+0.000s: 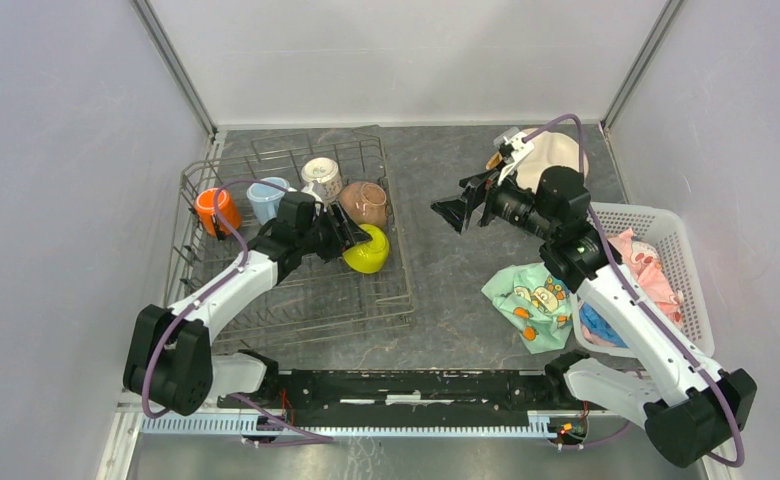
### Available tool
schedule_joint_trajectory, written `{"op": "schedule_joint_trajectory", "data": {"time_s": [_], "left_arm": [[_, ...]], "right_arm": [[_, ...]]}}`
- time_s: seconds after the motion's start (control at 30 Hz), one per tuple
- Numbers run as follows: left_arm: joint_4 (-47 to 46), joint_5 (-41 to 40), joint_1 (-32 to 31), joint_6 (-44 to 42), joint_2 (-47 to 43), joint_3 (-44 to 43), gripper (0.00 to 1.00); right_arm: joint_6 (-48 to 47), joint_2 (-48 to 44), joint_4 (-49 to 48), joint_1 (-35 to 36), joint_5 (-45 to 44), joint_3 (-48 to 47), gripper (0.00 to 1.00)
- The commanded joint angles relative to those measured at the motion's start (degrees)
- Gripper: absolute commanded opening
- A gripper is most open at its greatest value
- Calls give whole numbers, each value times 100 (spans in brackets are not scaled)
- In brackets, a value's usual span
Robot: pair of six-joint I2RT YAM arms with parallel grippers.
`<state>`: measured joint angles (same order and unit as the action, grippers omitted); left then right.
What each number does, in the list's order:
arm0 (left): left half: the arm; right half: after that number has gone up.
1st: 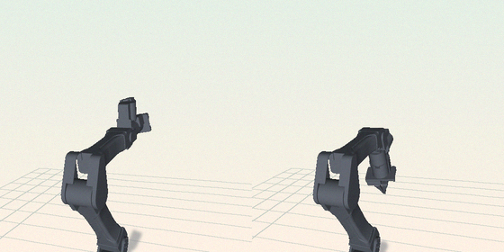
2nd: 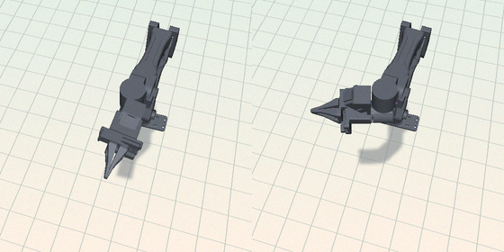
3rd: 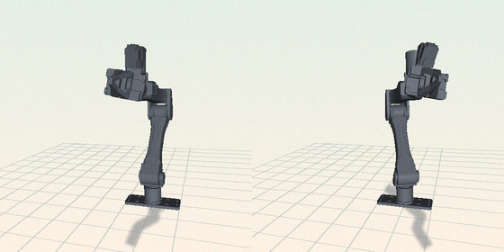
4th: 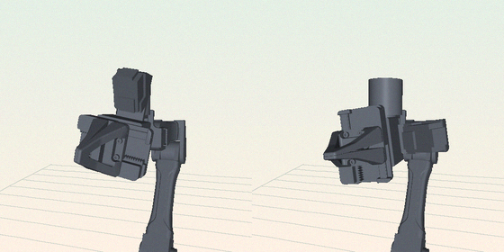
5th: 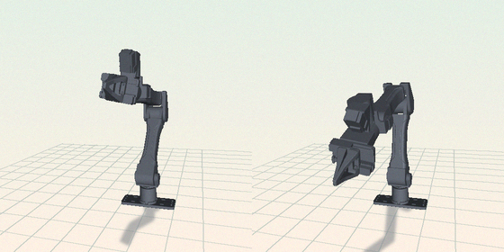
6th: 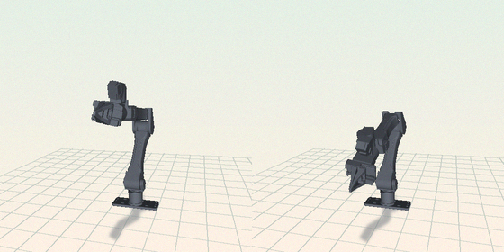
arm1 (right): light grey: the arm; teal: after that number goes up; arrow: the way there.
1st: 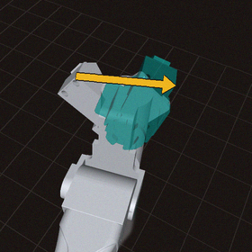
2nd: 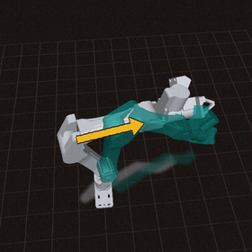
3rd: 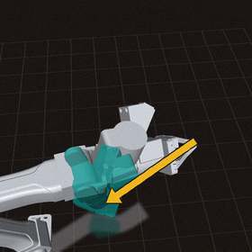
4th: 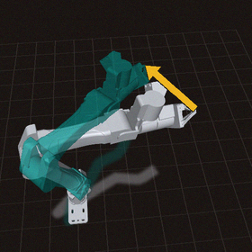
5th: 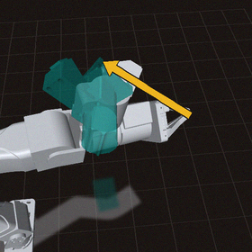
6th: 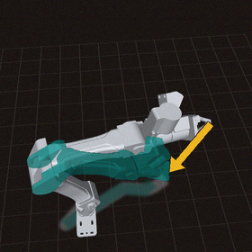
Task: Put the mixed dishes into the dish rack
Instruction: Turn the bowl upside down on the dish rack.
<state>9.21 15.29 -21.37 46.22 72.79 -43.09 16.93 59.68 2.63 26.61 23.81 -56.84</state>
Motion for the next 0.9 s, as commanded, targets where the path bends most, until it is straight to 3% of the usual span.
{"op": "schedule_joint_trajectory", "data": {"time_s": [0.0, 0.5, 0.7, 0.87], "left_arm": [[115, -15, -49, -148, 87, -197, 49], [365, -133, -71, -450, -19, -280, 70], [443, -157, -78, -544, -61, -331, 83], [501, -221, -80, -633, -115, -363, 84]], "right_arm": [[-137, -193, -117, -8, -119, 24, 98], [-198, -287, -117, -14, -159, 68, 98], [-239, -351, -84, -8, -202, 103, 98], [-265, -396, -41, -10, -331, 188, 98]]}}
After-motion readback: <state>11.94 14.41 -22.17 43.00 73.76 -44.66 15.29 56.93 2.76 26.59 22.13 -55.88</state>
